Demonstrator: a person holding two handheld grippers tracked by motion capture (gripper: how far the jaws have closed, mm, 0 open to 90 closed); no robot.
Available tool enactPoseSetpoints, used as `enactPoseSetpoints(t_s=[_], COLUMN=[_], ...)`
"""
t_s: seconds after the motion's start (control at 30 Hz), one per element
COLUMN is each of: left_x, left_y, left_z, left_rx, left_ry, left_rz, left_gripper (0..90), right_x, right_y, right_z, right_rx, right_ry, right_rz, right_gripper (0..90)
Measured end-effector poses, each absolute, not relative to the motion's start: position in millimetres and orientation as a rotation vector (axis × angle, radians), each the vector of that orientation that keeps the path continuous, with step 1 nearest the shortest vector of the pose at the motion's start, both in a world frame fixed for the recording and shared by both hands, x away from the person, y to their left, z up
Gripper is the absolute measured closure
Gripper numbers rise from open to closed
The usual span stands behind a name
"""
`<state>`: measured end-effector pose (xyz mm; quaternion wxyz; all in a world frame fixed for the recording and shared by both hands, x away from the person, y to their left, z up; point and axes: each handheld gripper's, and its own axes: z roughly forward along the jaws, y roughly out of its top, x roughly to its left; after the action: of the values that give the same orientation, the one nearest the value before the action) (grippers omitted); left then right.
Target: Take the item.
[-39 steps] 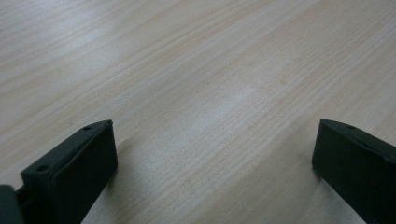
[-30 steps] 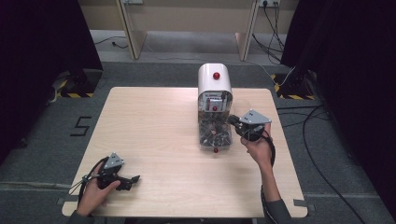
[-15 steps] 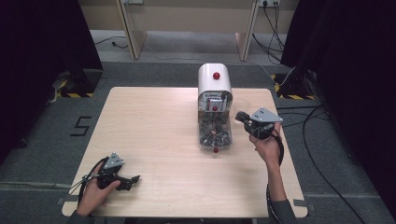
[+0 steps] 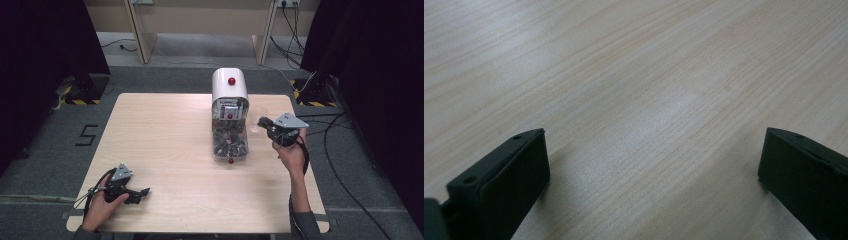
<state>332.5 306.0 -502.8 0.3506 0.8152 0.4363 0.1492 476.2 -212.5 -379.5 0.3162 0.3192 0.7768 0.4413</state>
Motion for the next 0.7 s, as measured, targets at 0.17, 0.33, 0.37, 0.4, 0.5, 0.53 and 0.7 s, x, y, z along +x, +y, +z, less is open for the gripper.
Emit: enactPoseSetpoints(t_s=[0.17,0.33,0.37,0.4,0.5,0.53,0.7], left_x=[333,332,332,332,332,332,332], left_y=[306,306,306,306,306,306,306], left_z=[-503,-503,-503,-503,-503,-503,-503], left_rx=[2.111,2.111,2.111,2.111,2.111,2.111,2.111], left_ry=[1.13,1.13,1.13,1.13,1.13,1.13,1.13], left_rz=[0.386,0.386,0.386,0.386,0.386,0.386,0.386], left_gripper=[0.0,0.0,0.0,0.0,0.0,0.0,0.0], right_x=[483,491,493,494,499,501,508], right_y=[-215,-214,-213,-212,-211,-211,-209], right_z=[-377,-371,-370,-370,-369,-369,-370], right_rx=[0.856,0.86,0.862,0.867,0.874,0.874,0.886], right_ry=[2.044,2.039,2.042,2.041,2.047,2.046,2.055], right_rz=[1.151,1.145,1.147,1.146,1.136,1.134,1.122], right_gripper=[84.0,84.0,84.0,84.0,84.0,84.0,84.0])
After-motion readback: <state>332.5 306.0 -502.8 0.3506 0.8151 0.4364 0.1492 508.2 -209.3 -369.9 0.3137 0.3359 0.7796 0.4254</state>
